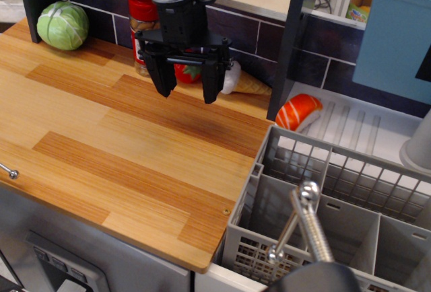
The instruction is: Move drying rack out of sink
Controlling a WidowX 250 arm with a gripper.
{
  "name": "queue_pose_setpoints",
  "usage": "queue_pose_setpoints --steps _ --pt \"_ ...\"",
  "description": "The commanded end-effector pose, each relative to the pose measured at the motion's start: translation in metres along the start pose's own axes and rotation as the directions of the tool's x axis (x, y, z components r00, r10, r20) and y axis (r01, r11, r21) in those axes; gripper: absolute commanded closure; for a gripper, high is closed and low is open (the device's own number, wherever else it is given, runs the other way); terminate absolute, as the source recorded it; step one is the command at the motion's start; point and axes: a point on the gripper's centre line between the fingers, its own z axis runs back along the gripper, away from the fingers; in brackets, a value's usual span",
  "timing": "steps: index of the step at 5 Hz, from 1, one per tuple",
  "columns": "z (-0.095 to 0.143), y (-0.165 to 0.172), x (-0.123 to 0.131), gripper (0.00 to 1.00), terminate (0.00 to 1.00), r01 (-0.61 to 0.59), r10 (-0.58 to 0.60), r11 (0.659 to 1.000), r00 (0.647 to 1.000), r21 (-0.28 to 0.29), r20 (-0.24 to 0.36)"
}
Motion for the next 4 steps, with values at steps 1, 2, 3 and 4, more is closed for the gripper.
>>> queue_pose_setpoints --steps 1,2,3,4 --pt "0.0 0.0 0.0 0.0 0.0 0.0 0.0 1.0 1.0 0.0 0.0" --pt "0.006 -0.017 -0.006 0.0 0.0 0.033 -0.032 0.999 0.999 -0.013 0.007" --pt "0.015 -0.052 -0.009 0.0 0.0 0.041 -0.042 0.997 0.999 -0.065 -0.014" --pt "0.018 -0.087 -0.008 0.0 0.0 0.054 -0.056 0.993 0.998 -0.106 -0.013"
